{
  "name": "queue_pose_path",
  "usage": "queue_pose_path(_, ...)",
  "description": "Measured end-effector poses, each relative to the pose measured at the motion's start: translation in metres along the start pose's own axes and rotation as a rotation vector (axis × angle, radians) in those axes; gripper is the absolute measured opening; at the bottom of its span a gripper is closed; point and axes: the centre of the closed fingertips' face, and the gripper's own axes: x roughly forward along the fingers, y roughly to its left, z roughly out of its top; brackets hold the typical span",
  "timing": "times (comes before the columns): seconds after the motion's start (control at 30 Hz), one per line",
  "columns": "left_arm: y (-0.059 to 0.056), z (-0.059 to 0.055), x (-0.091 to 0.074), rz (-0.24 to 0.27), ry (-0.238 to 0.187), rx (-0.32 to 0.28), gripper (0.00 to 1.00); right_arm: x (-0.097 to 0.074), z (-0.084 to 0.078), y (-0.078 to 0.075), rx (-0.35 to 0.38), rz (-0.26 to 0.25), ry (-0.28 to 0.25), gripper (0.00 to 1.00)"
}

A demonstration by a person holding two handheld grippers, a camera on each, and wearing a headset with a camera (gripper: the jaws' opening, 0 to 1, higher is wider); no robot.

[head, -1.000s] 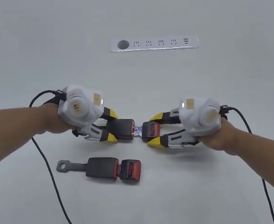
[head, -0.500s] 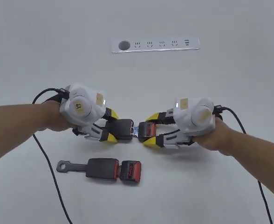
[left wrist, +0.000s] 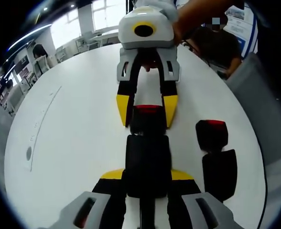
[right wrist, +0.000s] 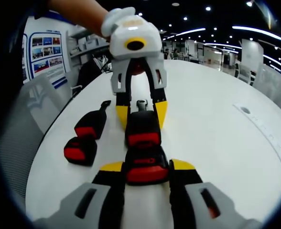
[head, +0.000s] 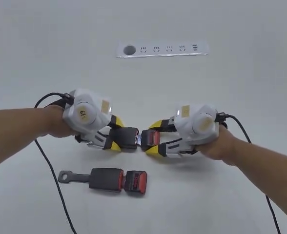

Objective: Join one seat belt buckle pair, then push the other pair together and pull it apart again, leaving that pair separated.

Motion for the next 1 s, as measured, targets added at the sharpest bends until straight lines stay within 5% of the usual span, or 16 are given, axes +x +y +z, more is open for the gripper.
queue_pose_path(1.0, -0.0008, 0.0001, -0.0008, -0.008, 0.018, 0.01, 0.34, 0.0014, 0.0014, -0.0006, -0.004, -0.019, 0.023, 0.36)
